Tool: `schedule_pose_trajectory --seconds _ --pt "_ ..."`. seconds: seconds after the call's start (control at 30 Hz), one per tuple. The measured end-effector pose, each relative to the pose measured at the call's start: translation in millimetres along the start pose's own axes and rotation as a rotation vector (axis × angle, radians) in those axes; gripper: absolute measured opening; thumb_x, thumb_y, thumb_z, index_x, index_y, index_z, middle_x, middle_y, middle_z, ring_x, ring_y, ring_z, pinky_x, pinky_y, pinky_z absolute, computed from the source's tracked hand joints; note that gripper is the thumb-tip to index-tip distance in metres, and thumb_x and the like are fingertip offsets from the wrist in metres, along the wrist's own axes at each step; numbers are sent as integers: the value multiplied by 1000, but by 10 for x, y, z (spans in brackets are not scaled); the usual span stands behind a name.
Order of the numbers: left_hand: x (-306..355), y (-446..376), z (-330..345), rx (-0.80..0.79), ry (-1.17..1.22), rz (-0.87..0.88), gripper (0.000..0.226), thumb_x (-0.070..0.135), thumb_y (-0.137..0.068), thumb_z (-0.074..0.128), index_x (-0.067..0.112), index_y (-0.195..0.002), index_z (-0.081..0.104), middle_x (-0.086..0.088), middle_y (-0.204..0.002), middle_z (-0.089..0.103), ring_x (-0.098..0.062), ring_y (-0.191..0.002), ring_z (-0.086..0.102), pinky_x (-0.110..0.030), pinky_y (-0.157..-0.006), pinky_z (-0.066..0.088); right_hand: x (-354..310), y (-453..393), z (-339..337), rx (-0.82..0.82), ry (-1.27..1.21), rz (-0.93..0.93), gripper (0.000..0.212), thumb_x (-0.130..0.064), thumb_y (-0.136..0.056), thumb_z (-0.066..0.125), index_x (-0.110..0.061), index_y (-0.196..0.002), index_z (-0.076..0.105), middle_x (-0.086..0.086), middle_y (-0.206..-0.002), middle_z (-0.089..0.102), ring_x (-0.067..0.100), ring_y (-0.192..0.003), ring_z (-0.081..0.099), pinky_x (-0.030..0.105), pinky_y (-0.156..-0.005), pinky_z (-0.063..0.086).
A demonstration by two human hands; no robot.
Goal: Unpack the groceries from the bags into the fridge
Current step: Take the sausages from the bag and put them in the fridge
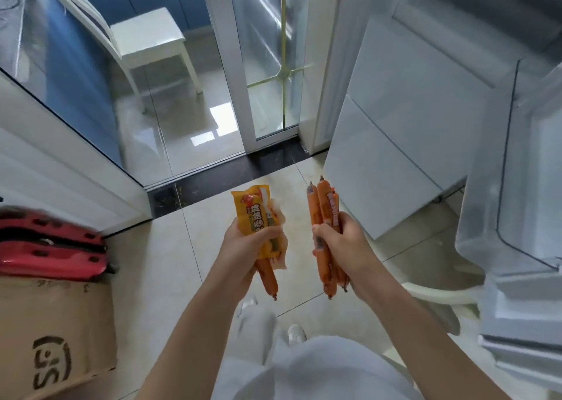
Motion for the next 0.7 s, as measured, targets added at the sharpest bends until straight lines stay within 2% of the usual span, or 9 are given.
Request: schedule_pose_trajectory --seconds 0.13,0.23,0.27,0.4,0.57,0.7 --pt "288 -536 61 -65 -20 -40 23 4 -85 69 19 -101 62 -7 -92 70 -19 -75 70 -29 -57 57 -197 -445 6 71 -66 39 6 -19 -90 57 -18 -96 55 6 -80 60 18 -70 64 30 -68 57" --pt "573 -1000 181 -145 -126 -38 35 4 -83 71 14 -115 60 -9 -98 70 -25 -86 70 -38 -72 60 -392 -819 16 131 -113 55 7 -19 -89 58 -17 -95 56 5 -77 61 16 -65 63 29 -64 55" --pt "689 -1155 243 -179 -164 -29 35 5 -83 72 16 -114 60 -7 -97 70 -24 -87 70 -37 -74 59 -468 -942 13 157 -126 62 7 -20 -89 58 -17 -95 56 4 -76 61 15 -65 63 27 -63 53" --pt "1249 -1727 559 -308 -230 20 26 4 -84 70 26 -96 60 3 -83 70 -13 -76 69 -26 -63 54 -835 -1388 -53 298 -211 67 9 -21 -88 59 -17 -96 56 2 -72 59 11 -62 62 25 -63 51" --pt "1938 -2272 1139 -480 -321 94 36 9 -82 74 19 -113 58 -5 -96 71 -24 -89 70 -41 -80 58 -1367 -1750 -355 528 -287 5 6 -21 -89 59 -16 -93 57 -1 -69 60 8 -61 65 20 -58 46" --pt "2383 -2432 1820 -679 -317 147 23 1 -85 68 12 -105 63 -11 -83 70 -26 -72 68 -38 -64 58 -1737 -1910 -727 656 -337 -59 6 -19 -89 58 -15 -94 58 3 -73 63 12 -65 67 22 -61 48"
Point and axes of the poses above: each hand's wrist, its own y-axis away from the middle knuckle, its own z-axis out of the palm, x = y × z, the point moved 7 cm from there along -y, towards the middle knuckle
